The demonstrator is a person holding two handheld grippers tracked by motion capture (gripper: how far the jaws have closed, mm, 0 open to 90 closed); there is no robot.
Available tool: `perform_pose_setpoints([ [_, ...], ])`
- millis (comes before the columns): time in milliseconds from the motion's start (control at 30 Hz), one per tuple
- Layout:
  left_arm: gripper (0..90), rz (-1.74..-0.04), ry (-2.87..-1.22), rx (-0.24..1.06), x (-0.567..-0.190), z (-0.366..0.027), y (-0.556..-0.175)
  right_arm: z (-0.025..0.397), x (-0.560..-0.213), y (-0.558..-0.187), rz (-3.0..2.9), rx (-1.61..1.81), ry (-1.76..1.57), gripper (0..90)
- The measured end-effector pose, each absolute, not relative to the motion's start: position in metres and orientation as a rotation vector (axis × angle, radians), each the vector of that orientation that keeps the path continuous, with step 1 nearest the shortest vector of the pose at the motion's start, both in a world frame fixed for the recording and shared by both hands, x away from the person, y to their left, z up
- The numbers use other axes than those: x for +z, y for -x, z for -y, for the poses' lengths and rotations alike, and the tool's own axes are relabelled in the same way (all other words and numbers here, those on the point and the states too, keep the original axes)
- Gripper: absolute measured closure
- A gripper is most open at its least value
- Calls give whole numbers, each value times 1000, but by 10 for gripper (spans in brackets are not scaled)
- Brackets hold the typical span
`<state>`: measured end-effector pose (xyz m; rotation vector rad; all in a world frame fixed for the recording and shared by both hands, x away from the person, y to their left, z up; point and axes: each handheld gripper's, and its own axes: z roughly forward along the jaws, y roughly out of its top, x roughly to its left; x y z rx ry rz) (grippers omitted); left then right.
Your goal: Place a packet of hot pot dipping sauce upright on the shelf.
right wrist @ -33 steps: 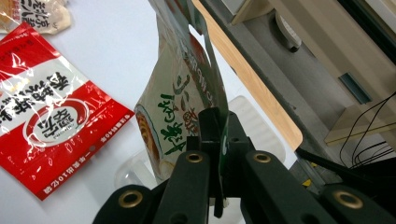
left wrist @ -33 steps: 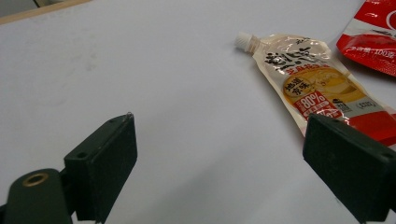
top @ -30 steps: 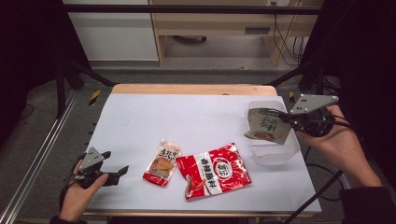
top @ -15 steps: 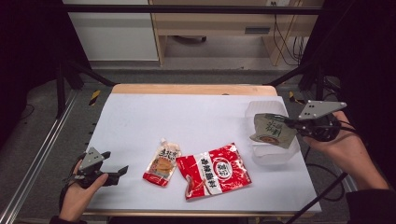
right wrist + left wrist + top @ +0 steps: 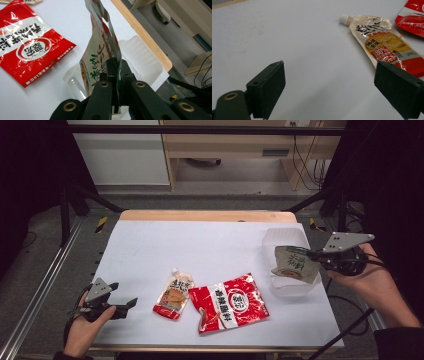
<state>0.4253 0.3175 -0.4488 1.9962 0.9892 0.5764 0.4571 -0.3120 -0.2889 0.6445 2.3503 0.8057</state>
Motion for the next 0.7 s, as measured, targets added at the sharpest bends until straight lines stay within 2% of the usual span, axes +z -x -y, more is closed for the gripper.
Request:
perform_pose_setpoints([
  [700,99,-989,-2014,570,-450,-316,-426,316,-287,-445,-2398,867,-602,900],
])
